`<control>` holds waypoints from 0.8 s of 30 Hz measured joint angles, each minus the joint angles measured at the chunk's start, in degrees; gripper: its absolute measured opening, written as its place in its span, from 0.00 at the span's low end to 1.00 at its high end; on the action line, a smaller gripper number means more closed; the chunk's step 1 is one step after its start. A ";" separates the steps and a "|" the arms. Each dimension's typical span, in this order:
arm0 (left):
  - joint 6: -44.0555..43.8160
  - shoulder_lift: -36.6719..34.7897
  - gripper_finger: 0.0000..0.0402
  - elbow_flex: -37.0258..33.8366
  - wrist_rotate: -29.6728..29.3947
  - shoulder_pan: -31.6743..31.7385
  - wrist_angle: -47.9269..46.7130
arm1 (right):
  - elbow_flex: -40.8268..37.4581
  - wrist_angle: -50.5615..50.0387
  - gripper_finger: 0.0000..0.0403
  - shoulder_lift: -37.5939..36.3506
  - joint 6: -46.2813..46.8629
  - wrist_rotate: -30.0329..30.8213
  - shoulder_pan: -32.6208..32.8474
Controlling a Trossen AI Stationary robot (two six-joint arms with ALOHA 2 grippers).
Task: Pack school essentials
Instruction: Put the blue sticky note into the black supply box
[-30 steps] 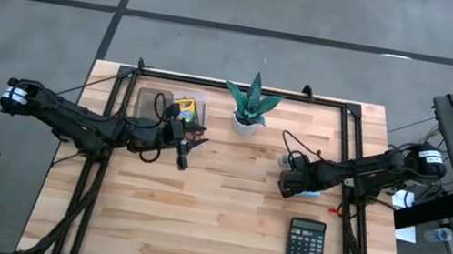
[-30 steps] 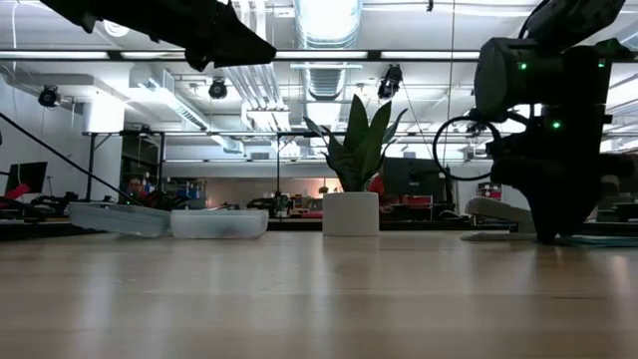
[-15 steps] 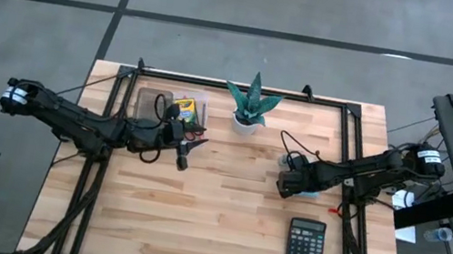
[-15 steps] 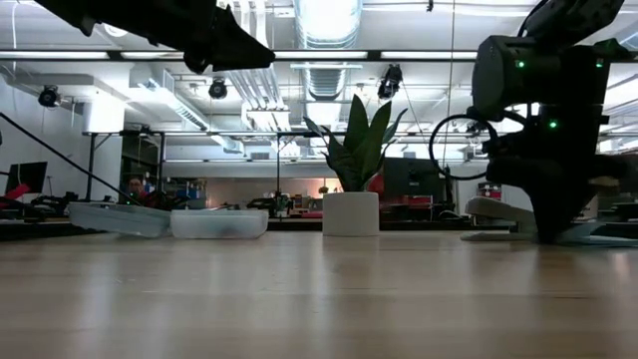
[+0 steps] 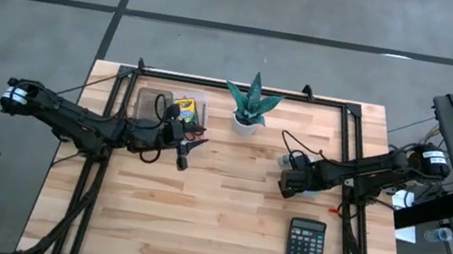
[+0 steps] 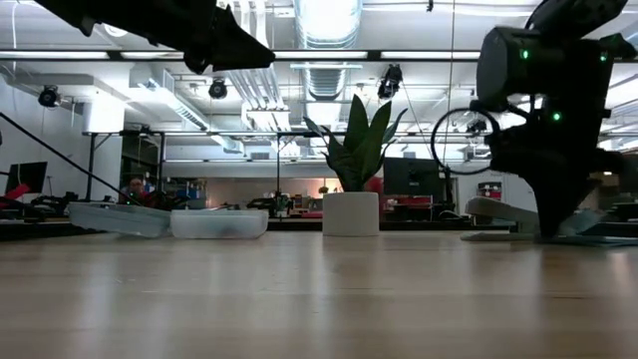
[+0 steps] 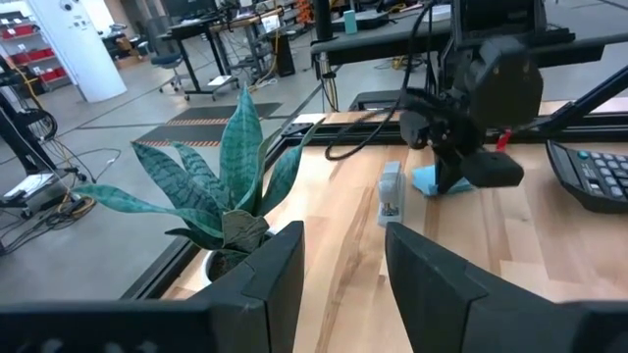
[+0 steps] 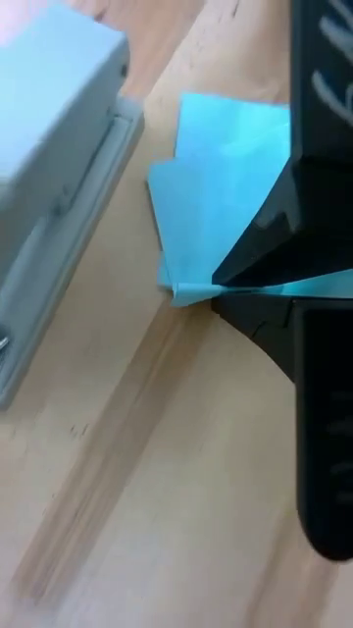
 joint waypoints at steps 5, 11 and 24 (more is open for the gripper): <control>0.26 0.00 0.32 -0.11 0.01 0.02 0.00 | 0.20 0.32 0.02 -3.84 -1.45 0.98 0.57; 0.31 0.00 0.32 -0.17 0.01 0.02 0.07 | 0.20 3.71 0.02 -7.30 -5.68 1.52 2.12; 0.45 1.93 0.33 -3.23 24.90 0.00 16.40 | -3.33 61.87 0.02 -9.91 -43.08 -16.49 6.06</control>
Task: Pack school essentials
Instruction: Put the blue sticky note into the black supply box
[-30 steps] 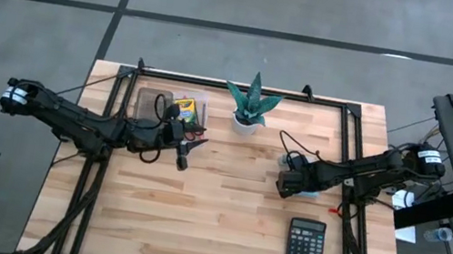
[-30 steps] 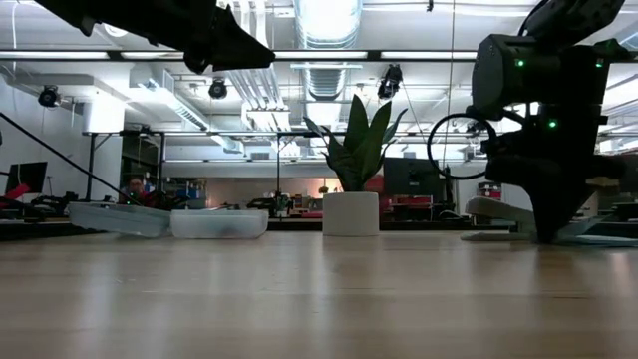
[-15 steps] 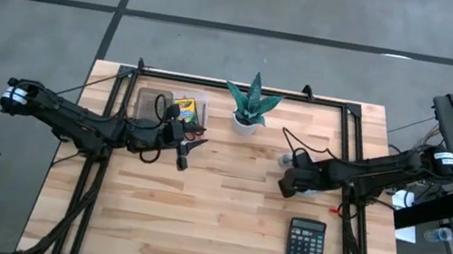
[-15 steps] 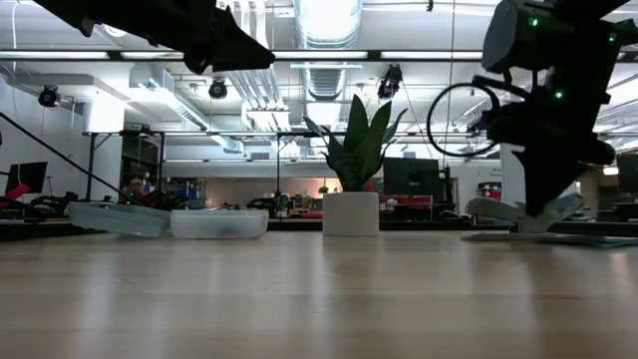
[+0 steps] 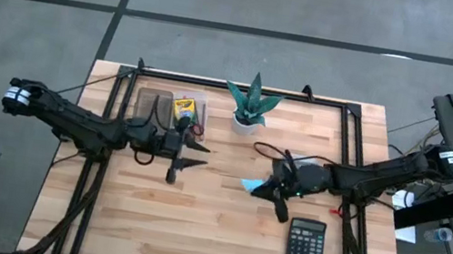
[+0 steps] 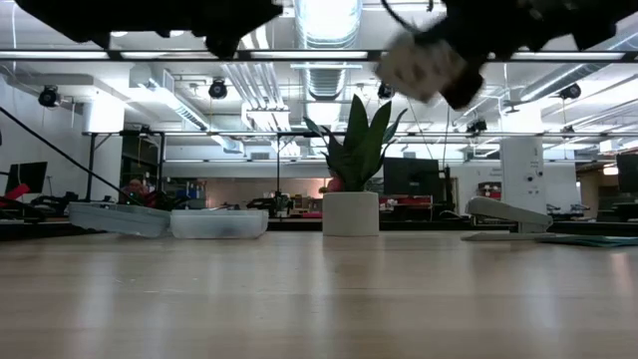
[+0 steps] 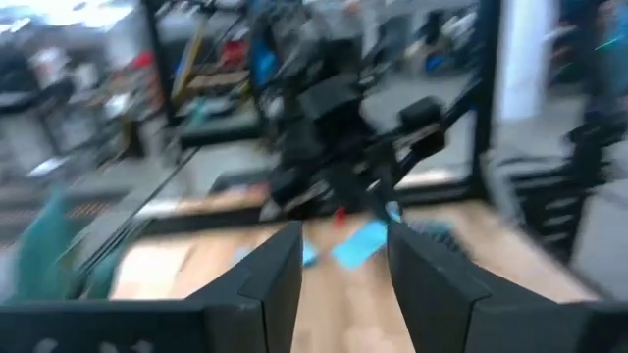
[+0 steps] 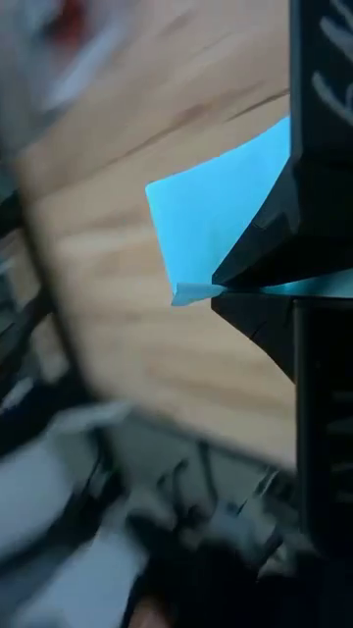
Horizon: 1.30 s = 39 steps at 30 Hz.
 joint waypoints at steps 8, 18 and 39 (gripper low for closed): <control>4.08 11.54 0.48 2.27 9.57 -0.04 14.86 | -0.76 17.75 0.02 6.40 -6.33 -3.39 -0.16; 13.35 24.36 0.54 8.71 17.51 -0.07 15.97 | 0.40 20.28 0.02 9.07 -6.36 -3.39 -0.55; 12.93 28.58 0.07 12.35 16.32 1.37 14.99 | 1.15 20.45 0.04 8.61 -5.86 -2.91 -0.55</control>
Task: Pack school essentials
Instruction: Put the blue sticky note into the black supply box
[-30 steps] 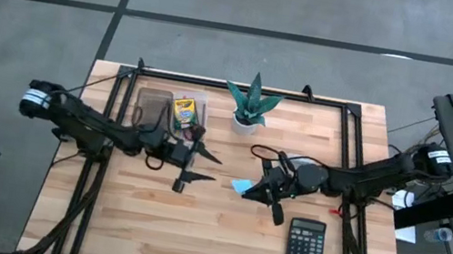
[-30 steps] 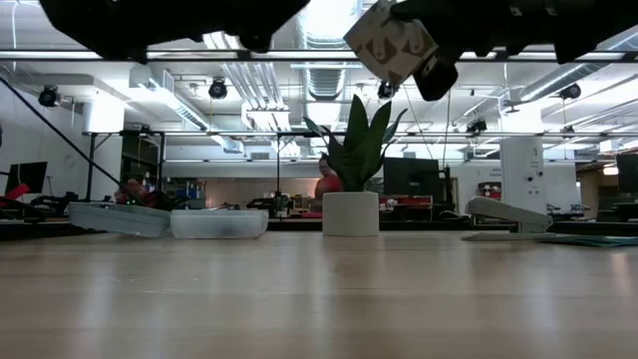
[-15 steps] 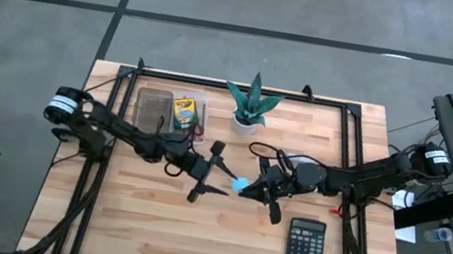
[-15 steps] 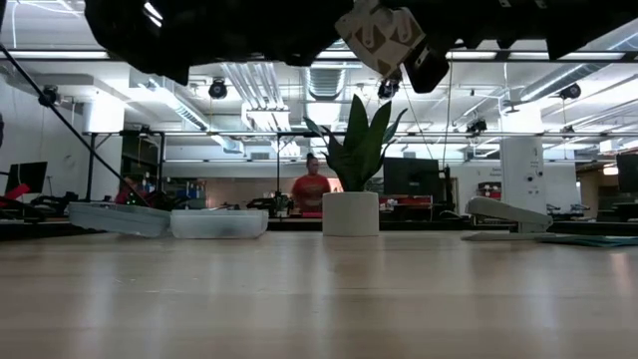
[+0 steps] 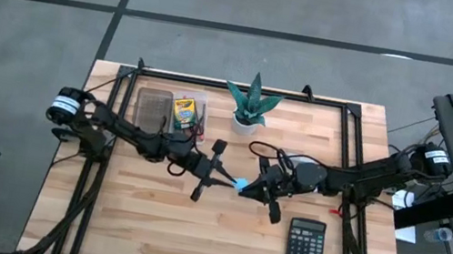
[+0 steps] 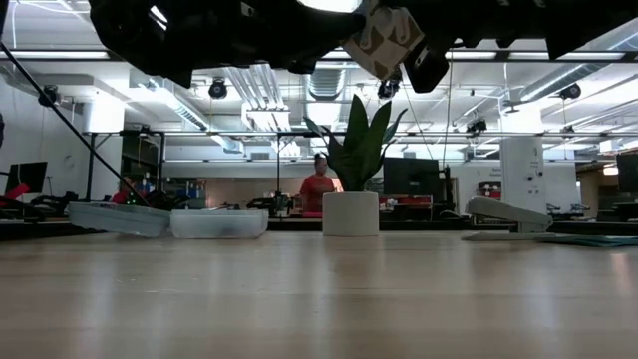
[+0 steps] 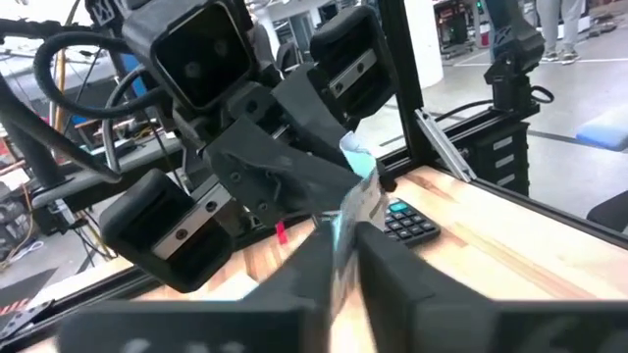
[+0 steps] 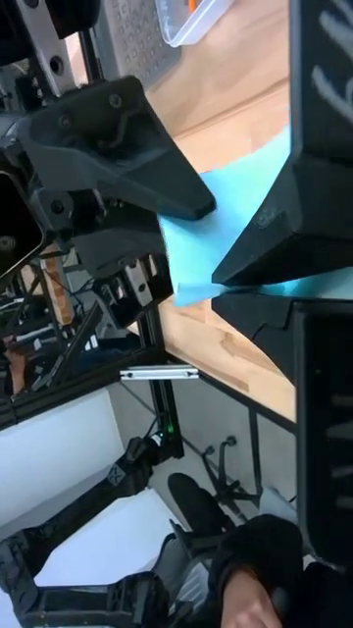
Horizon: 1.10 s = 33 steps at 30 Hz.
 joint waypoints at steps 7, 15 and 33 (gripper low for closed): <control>-0.46 0.00 0.00 -0.02 -0.04 0.11 0.00 | 0.00 -0.62 0.23 -0.80 1.53 -0.05 -0.67; -0.04 -1.69 0.00 -0.24 -2.80 0.33 -5.12 | 0.02 -12.24 0.50 -8.40 2.73 0.16 -2.64; -10.96 -2.48 0.00 -0.94 -10.28 -1.61 -20.93 | -0.78 -29.12 0.57 -7.17 3.58 5.12 -2.49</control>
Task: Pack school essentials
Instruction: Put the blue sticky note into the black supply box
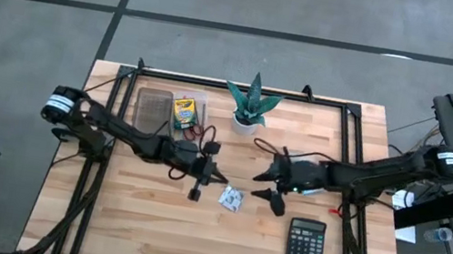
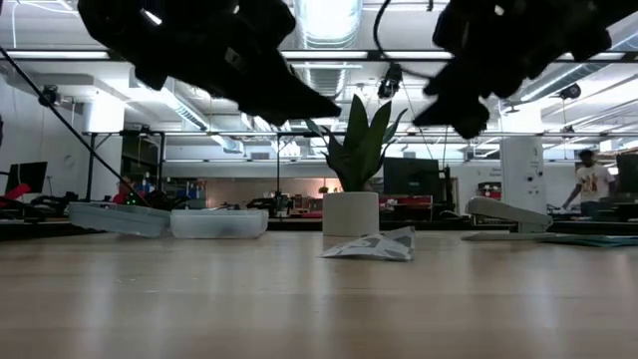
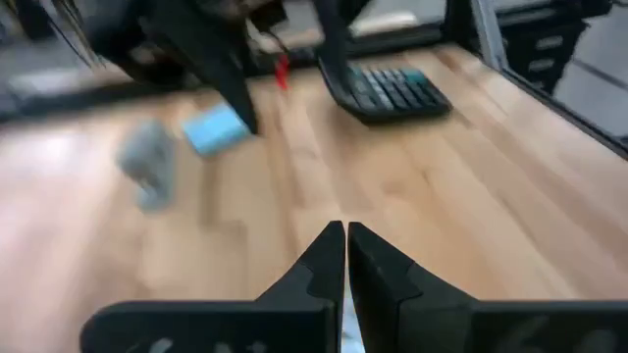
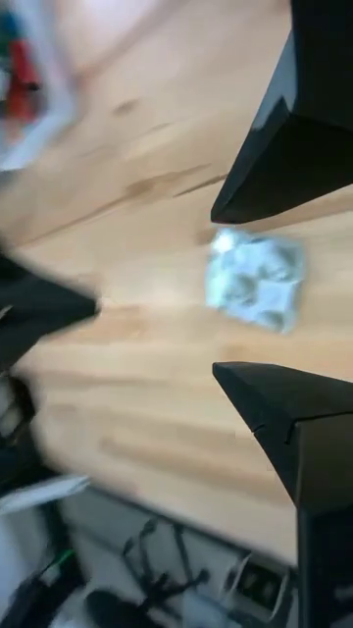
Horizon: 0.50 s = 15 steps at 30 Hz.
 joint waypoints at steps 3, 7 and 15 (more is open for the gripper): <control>-4.79 2.65 0.00 0.14 0.10 -0.92 0.79 | -0.05 -0.57 0.57 3.96 2.16 0.87 0.00; -8.29 6.66 0.00 0.96 0.05 -2.31 0.63 | -0.20 -0.58 0.57 9.66 4.51 0.89 0.00; -9.24 15.02 0.00 4.48 0.09 -3.69 3.33 | -0.31 6.84 0.57 20.63 7.44 0.82 0.13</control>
